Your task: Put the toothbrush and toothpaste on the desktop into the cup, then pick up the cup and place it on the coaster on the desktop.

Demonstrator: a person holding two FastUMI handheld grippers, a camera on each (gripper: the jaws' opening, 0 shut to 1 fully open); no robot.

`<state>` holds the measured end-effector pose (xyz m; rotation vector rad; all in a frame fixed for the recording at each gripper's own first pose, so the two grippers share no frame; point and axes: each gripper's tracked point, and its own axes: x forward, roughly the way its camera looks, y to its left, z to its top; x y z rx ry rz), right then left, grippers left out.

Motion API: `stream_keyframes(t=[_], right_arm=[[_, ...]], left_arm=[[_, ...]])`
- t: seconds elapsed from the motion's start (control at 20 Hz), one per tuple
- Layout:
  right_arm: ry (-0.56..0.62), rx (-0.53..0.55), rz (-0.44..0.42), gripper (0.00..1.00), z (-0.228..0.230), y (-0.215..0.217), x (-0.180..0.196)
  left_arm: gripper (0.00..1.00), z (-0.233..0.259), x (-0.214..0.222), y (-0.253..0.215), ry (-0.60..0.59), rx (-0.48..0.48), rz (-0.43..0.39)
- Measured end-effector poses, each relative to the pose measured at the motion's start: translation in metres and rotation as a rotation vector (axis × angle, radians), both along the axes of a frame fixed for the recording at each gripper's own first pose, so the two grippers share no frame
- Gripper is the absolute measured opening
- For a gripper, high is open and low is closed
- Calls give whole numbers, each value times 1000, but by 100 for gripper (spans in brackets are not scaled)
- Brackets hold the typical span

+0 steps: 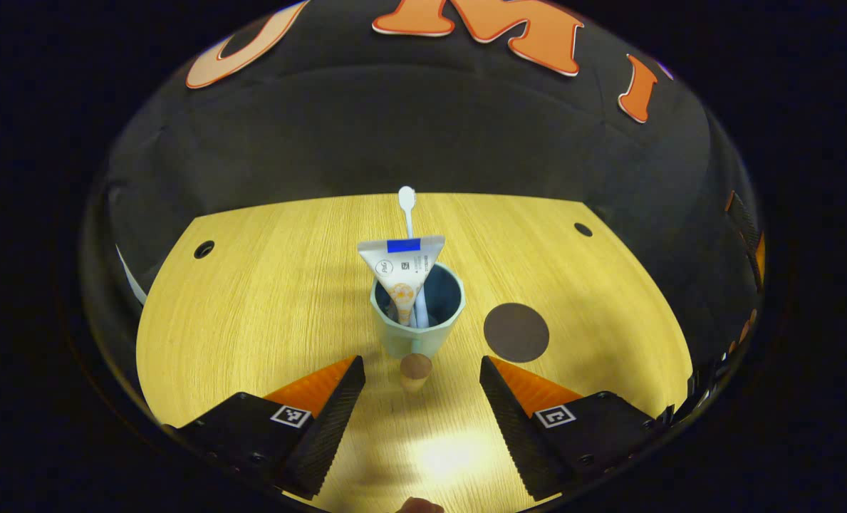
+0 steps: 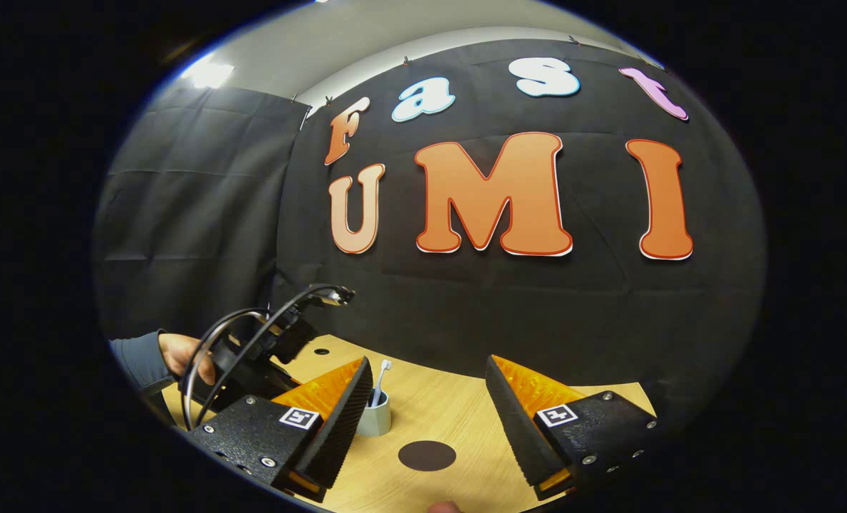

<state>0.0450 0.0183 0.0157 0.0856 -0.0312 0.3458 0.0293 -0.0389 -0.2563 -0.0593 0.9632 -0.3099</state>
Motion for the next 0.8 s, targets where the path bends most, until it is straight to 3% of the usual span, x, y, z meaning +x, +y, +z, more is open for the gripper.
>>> stream_keyframes(t=[0.2, 0.5, 0.6, 0.65, 0.7, 0.8], right_arm=[[23, -7, 4, 95, -21, -6, -9], [31, -33, 37, 95, -33, 4, -18], [27, -38, 51, 96, -33, 8, -21], [24, -42, 55, 95, -35, 10, -22], [25, -44, 57, 100, -36, 11, -22], [30, -49, 63, 96, -40, 14, -25]], left_arm=[[98, -36, 15, -3, 39, 66, -33], [98, -59, 22, -3, 115, 81, -25], [89, -48, 36, 3, 117, 97, -23], [80, -45, 39, 1, 121, 100, -23], [76, -44, 42, -1, 124, 100, -21], [53, -42, 43, 0, 145, 111, -8]])
